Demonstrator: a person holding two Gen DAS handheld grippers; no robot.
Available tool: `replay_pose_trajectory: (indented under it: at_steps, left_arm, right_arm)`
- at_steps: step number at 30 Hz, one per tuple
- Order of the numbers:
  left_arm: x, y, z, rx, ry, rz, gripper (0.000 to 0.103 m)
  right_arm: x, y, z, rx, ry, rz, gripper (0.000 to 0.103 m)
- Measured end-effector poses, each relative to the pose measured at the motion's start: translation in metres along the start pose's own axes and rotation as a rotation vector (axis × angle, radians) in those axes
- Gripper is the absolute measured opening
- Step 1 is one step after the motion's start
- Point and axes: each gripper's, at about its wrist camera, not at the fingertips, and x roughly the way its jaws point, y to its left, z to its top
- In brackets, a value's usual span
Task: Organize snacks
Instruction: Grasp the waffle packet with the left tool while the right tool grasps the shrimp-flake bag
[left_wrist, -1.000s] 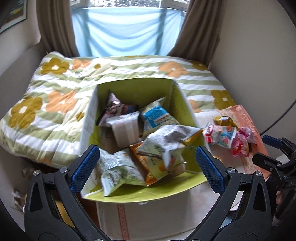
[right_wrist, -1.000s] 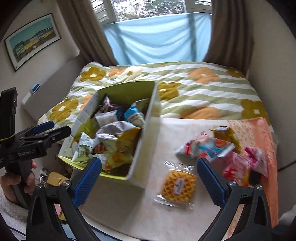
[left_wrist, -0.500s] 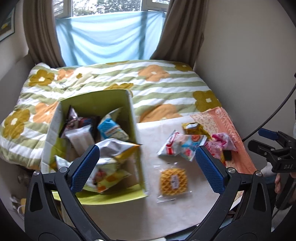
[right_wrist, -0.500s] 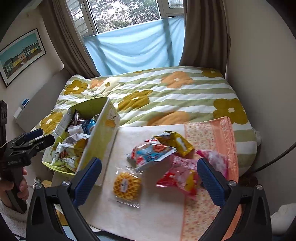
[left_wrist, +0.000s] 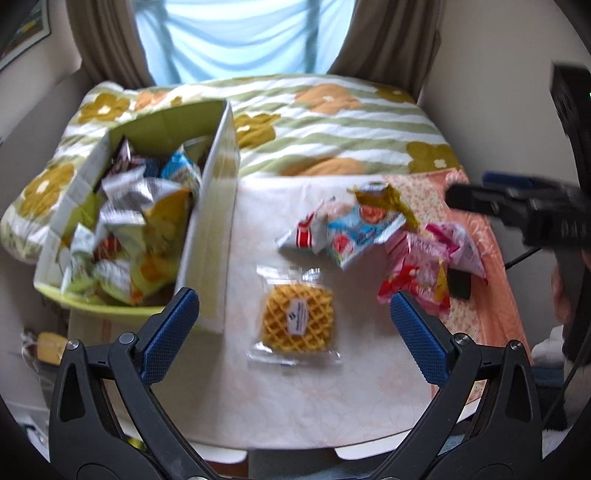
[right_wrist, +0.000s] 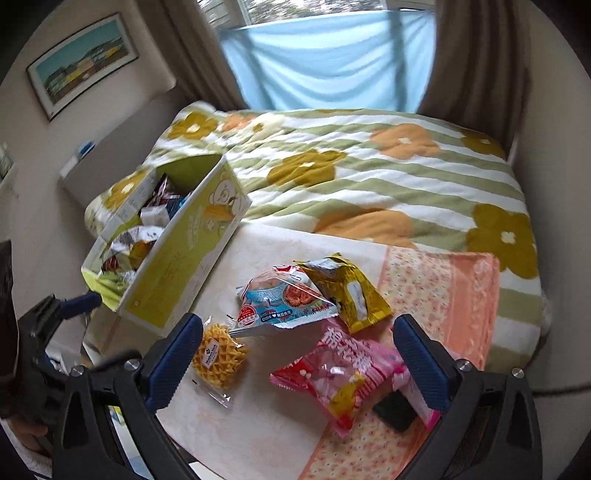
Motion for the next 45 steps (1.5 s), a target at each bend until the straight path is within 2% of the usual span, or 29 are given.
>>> replay_pose_trajectory:
  at_steps: [6, 11, 15, 22, 24, 29, 35, 37, 39, 45]
  left_arm:
    - [0.04, -0.001, -0.027, -0.055, 0.047, 0.016, 0.103]
    - [0.082, 0.001, -0.035, -0.039, 0.08, 0.053, 0.103]
    - [0.11, 0.004, -0.037, -0.039, 0.097, 0.045, 0.103]
    - [0.136, 0.007, -0.04, -0.033, 0.118, 0.026, 0.102]
    - [0.146, 0.006, -0.042, -0.019, 0.141, 0.015, 0.098]
    - [0.156, 0.012, -0.046, -0.023, 0.164, 0.023, 0.093]
    - [0.158, 0.015, -0.045, 0.0, 0.175, 0.022, 0.092]
    - [0.156, 0.015, -0.046, 0.01, 0.18, 0.022, 0.089]
    - [0.154, 0.015, -0.046, 0.016, 0.178, 0.02, 0.079]
    - [0.148, 0.019, -0.046, 0.002, 0.187, 0.038, 0.075]
  right_arm:
    - [0.051, 0.004, 0.015, -0.105, 0.066, 0.052, 0.103]
    - [0.092, 0.013, 0.017, -0.142, 0.116, 0.082, 0.103]
    - [0.115, 0.02, 0.018, -0.172, 0.134, 0.084, 0.103]
    - [0.151, 0.031, 0.02, -0.226, 0.196, 0.072, 0.102]
    - [0.162, 0.029, 0.019, -0.225, 0.225, 0.072, 0.095]
    - [0.177, 0.027, 0.015, -0.237, 0.271, 0.08, 0.092]
    - [0.187, 0.025, 0.015, -0.248, 0.319, 0.082, 0.092]
    - [0.188, 0.025, 0.015, -0.255, 0.323, 0.082, 0.092]
    - [0.189, 0.026, 0.015, -0.266, 0.331, 0.08, 0.092]
    - [0.196, 0.03, 0.011, -0.304, 0.367, 0.07, 0.092]
